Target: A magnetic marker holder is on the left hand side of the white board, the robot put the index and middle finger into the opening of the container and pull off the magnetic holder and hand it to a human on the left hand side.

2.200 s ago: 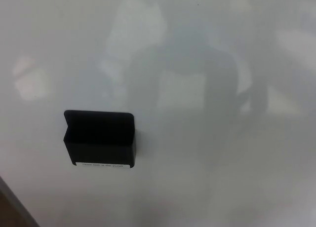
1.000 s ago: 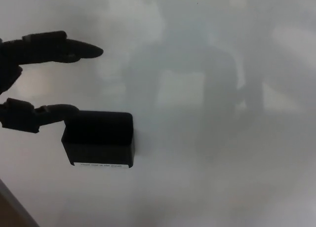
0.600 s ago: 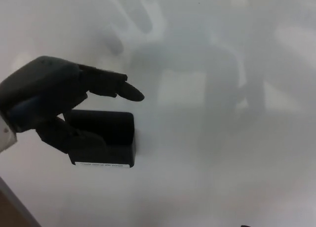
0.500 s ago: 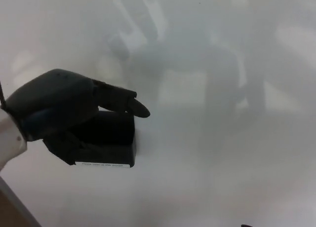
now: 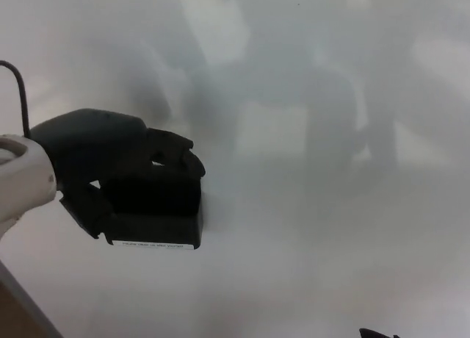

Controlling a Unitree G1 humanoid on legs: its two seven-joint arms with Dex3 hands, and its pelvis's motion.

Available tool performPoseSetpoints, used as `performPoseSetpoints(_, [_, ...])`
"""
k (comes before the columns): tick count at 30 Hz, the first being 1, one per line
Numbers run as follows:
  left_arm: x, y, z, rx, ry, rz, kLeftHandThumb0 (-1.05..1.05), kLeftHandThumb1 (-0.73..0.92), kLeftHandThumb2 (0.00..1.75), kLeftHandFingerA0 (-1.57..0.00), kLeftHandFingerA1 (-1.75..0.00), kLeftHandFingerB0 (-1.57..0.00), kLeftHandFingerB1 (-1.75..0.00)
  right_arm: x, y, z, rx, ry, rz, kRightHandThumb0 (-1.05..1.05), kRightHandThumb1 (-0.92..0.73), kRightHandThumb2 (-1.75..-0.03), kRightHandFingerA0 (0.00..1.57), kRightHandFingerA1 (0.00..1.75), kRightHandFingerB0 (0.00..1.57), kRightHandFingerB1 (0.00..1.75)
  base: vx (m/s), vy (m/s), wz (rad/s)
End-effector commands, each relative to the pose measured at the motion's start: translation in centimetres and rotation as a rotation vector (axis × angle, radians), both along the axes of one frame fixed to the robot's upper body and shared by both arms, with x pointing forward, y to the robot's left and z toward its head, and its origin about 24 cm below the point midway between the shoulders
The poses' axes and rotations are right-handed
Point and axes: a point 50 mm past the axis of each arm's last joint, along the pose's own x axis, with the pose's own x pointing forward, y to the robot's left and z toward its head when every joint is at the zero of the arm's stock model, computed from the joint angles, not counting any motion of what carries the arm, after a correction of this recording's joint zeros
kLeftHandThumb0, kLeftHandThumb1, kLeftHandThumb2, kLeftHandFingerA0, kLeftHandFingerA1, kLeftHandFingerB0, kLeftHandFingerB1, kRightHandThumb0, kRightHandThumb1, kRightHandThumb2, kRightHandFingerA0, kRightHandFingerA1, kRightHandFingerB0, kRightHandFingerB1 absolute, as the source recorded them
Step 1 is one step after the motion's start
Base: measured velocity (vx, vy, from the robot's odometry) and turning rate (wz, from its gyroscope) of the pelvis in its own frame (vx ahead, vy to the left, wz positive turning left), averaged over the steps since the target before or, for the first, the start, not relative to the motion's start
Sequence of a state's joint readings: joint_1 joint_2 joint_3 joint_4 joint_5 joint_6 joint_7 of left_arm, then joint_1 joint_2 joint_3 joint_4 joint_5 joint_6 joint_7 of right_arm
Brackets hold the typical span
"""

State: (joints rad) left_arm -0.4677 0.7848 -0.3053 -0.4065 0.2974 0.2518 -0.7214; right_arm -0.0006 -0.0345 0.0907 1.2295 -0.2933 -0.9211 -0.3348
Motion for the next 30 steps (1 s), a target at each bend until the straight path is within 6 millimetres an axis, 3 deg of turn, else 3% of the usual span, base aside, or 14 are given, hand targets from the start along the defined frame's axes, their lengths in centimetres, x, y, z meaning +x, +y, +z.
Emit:
performPoseSetpoints(1, [0.8,0.4,0.6,0.025,0.007,0.055,-0.33,0.38,0.6,-0.57,-0.49,-0.37,-0.39,0.0,-0.3,0.2,-0.003,-0.021,-0.011,-0.31,-0.71,-0.62,0.86,0.53,0.41,0.34,0.0,0.0,0.0])
performPoseSetpoints(3, [1.1,0.4,1.1,0.001,-0.01,0.066,-0.22,0.43,0.53,-0.67,-0.54,-0.41,-0.34,0.0,-0.2,0.2,-0.01,-0.023,-0.006,-0.32,-0.72,-0.62,0.85,0.53,0.41,0.34,0.0,0.0,0.0])
performPoseSetpoints(4, [1.3,0.3,1.4,-0.013,-0.017,0.077,-0.23,0.42,0.52,-0.83,-0.75,-0.41,-0.34,0.1,-0.3,0.2,-0.012,-0.022,-0.006,-0.31,-0.71,-0.62,0.85,0.52,0.42,0.34,0.0,0.0,0.0])
performPoseSetpoints(8, [1.5,0.3,1.7,-0.022,-0.025,0.089,-0.23,0.42,0.52,-0.83,-0.75,-0.41,-0.34,0.2,-0.3,0.2,-0.012,-0.021,-0.009,-0.31,-0.71,-0.62,0.85,0.52,0.42,0.34,0.0,0.0,0.0])
performPoseSetpoints(9, [1.5,0.1,1.9,-0.027,-0.033,0.088,-0.24,0.42,0.53,-0.87,-1.02,-0.4,-0.34,0.2,-0.3,0.2,-0.009,-0.023,-0.009,-0.31,-0.71,-0.62,0.84,0.53,0.42,0.35,0.0,0.0,0.0])
performPoseSetpoints(11, [1.7,-0.1,2.1,-0.035,-0.043,0.087,-0.23,0.41,0.53,-0.83,-1.06,-0.39,-0.34,0.2,-0.3,0.3,-0.003,-0.025,-0.009,-0.31,-0.72,-0.62,0.85,0.53,0.42,0.35,0.0,0.0,0.0])
performPoseSetpoints(12, [1.8,-0.2,2.0,-0.036,-0.039,0.088,-0.23,0.41,0.53,-0.83,-1.06,-0.39,-0.34,0.2,-0.3,0.3,-0.001,-0.025,-0.009,-0.31,-0.72,-0.62,0.85,0.53,0.42,0.35,0.0,0.0,0.0])
performPoseSetpoints(13, [1.8,-0.2,1.9,-0.035,-0.036,0.089,-0.23,0.41,0.52,-0.79,-0.75,-0.39,-0.34,0.2,-0.3,0.2,0.001,-0.022,-0.009,-0.31,-0.72,-0.62,0.85,0.53,0.42,0.35,0.0,0.0,0.0])
performPoseSetpoints(14, [1.9,-0.2,1.8,-0.032,-0.031,0.09,-0.24,0.42,0.53,-0.76,-0.62,-0.38,-0.33,0.2,-0.2,0.2,-0.001,-0.022,-0.007,-0.31,-0.72,-0.62,0.85,0.53,0.42,0.35,0.0,0.0,0.0])
performPoseSetpoints(19, [2.2,-0.5,1.4,-0.005,-0.009,0.1,-0.26,0.44,0.53,-0.76,-0.76,-0.37,-0.33,0.2,-0.2,0.2,-0.003,-0.018,-0.004,-0.31,-0.71,-0.62,0.85,0.53,0.42,0.34,0.0,0.0,0.0])
performPoseSetpoints(26, [2.4,-0.5,0.7,0.009,0.019,0.117,-0.26,0.44,0.53,-0.77,-0.76,-0.37,-0.33,0.2,-0.2,0.2,-0.002,-0.017,-0.004,-0.31,-0.71,-0.62,0.85,0.53,0.42,0.34,0.0,0.0,0.0])
performPoseSetpoints(27, [2.6,-0.6,0.0,0.054,0.043,0.12,-0.39,0.39,0.63,-0.54,-0.47,-0.33,-0.38,0.3,-0.2,0.2,-0.007,-0.022,0.001,-0.34,-0.71,-0.62,0.86,0.53,0.42,0.34,0.0,0.0,0.0])
performPoseSetpoints(29, [2.6,-0.6,-0.6,0.072,0.074,0.121,-0.33,0.45,0.54,-0.5,-0.4,-0.37,-0.33,0.4,-0.2,0.3,-0.01,-0.026,0.004,-0.32,-0.72,-0.62,0.85,0.53,0.42,0.34,0.0,0.0,0.0])
performPoseSetpoints(30, [2.6,-0.6,-0.8,0.09,0.109,0.129,-0.25,0.3,0.86,-0.1,-0.53,-0.06,-0.47,0.4,-0.2,0.3,-0.008,-0.023,0.002,-0.34,-0.72,-0.62,0.85,0.53,0.42,0.34,0.0,0.0,0.0])
